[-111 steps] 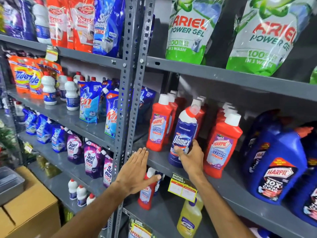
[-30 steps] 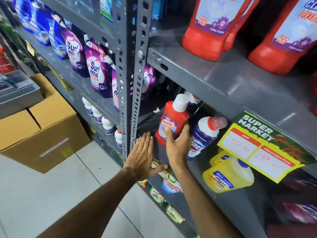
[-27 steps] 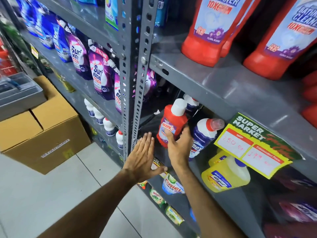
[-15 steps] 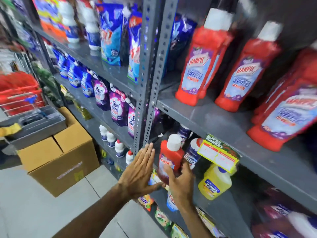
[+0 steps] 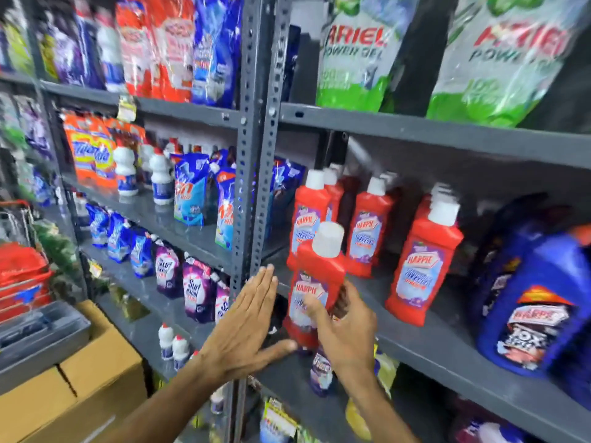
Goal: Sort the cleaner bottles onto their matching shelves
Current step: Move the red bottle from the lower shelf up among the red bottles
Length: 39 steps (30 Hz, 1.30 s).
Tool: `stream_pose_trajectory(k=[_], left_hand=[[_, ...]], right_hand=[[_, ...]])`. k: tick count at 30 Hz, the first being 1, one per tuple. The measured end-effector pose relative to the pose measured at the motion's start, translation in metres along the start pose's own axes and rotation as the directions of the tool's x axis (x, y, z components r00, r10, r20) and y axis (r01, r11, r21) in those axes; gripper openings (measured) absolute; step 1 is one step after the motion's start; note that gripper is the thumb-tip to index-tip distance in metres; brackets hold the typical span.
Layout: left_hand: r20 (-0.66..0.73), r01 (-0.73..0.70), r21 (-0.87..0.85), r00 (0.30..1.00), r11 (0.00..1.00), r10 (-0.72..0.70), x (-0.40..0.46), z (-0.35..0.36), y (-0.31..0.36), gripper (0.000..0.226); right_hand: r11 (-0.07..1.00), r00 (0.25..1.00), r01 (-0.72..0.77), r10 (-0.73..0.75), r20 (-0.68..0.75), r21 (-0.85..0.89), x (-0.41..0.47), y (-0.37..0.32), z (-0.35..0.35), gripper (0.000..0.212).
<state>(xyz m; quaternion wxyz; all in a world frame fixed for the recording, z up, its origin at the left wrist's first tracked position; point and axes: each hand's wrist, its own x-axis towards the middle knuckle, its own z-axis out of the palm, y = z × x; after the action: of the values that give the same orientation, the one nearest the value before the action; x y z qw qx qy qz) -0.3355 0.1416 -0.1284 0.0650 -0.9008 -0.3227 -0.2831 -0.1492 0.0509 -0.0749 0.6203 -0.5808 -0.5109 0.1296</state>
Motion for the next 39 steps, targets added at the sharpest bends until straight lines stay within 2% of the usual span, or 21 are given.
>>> stream_pose_trajectory(k=[3, 7, 11, 14, 16, 20, 25, 30, 35, 39], left_hand=[[-0.024, 0.031, 0.025, 0.999, 0.999, -0.031, 0.029, -0.003, -0.002, 0.110], [0.001, 0.113, 0.012, 0.994, 0.994, -0.113, 0.060, 0.010, -0.005, 0.108], [0.083, 0.234, -0.038, 0.970, 0.971, -0.230, 0.079, 0.036, -0.008, 0.116], [0.155, 0.279, -0.008, 0.949, 0.960, -0.274, 0.089, 0.052, -0.009, 0.125], [0.181, 0.297, 0.022, 0.938, 0.954, -0.296, 0.095, 0.059, -0.009, 0.128], [0.211, 0.333, 0.084, 0.915, 0.939, -0.343, 0.102, 0.066, -0.009, 0.131], [0.231, 0.397, 0.096, 0.883, 0.913, -0.409, 0.103, 0.069, -0.004, 0.143], [0.220, 0.412, 0.113, 0.877, 0.904, -0.427, 0.102, 0.073, -0.004, 0.143], [0.209, 0.401, 0.147, 0.881, 0.904, -0.425, 0.102, 0.078, -0.007, 0.139], [0.202, 0.396, 0.137, 0.886, 0.908, -0.417, 0.102, 0.081, -0.008, 0.136]], right_hand=[[0.998, 0.998, 0.056, -0.056, -0.040, -0.019, 0.036, -0.018, -0.014, 0.042], [0.985, 0.991, 0.086, -0.100, -0.086, -0.150, 0.078, -0.023, -0.028, 0.052], [0.963, 0.994, 0.048, -0.073, -0.084, -0.264, 0.102, -0.017, -0.035, 0.052], [0.957, 0.996, 0.004, -0.030, -0.087, -0.289, 0.113, -0.006, -0.036, 0.052], [0.955, 0.995, -0.022, -0.007, -0.097, -0.295, 0.121, 0.005, -0.036, 0.059], [0.969, 0.995, -0.074, 0.058, -0.076, -0.235, 0.134, 0.014, -0.038, 0.043], [0.982, 0.997, -0.062, 0.054, -0.051, -0.177, 0.146, 0.025, -0.039, 0.051], [0.991, 0.995, -0.085, 0.080, -0.060, -0.103, 0.141, 0.047, -0.035, 0.058], [0.957, 0.983, -0.170, 0.181, 0.028, -0.236, 0.118, 0.083, -0.032, 0.061], [0.945, 0.972, -0.204, 0.226, 0.062, -0.256, 0.120, 0.092, -0.029, 0.063]])
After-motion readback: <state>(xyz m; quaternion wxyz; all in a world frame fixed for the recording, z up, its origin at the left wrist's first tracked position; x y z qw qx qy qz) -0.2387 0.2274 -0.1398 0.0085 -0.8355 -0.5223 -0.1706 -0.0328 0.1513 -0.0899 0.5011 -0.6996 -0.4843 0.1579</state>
